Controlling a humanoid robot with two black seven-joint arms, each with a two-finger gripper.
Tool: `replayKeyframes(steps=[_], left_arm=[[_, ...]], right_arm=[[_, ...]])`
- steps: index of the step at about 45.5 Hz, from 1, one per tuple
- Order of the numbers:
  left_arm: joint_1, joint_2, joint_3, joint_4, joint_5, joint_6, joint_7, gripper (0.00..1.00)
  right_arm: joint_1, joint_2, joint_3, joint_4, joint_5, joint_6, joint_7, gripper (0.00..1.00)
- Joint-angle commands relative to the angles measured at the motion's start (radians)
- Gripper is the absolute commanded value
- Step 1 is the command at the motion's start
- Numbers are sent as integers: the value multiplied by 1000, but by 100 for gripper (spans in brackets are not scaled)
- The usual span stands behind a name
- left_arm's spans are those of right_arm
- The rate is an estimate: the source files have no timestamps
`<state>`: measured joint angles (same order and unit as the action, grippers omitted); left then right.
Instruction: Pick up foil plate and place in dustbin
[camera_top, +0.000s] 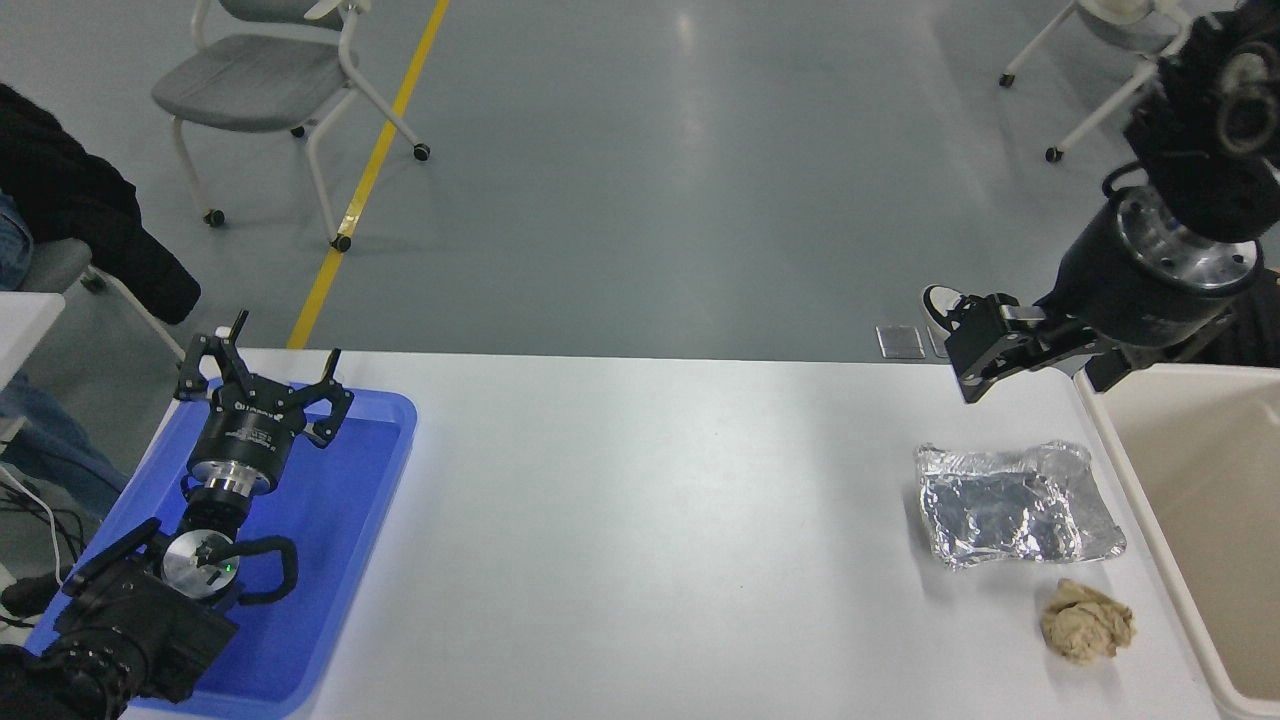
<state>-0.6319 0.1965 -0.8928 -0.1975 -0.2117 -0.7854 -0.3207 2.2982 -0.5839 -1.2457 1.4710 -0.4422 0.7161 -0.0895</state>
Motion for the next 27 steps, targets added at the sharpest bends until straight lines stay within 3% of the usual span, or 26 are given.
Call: replayKeyframes(steps=[1,11,16,27], left_arm=[[0,-2,0,0,0,0,0,100],[0,0,0,3,0,0,0,100],[0,0,0,0,0,0,0,100],[0,0,0,0,0,0,0,100]], right_arm=[[-255,-227,80,-152,-249,-96,7,100],[-607,-298,353,-305,-392,-242,7,100],[-773,-283,460,-443,-444,-326,5,100],[-1043,-192,646,-627,-494,-359,5,100]])
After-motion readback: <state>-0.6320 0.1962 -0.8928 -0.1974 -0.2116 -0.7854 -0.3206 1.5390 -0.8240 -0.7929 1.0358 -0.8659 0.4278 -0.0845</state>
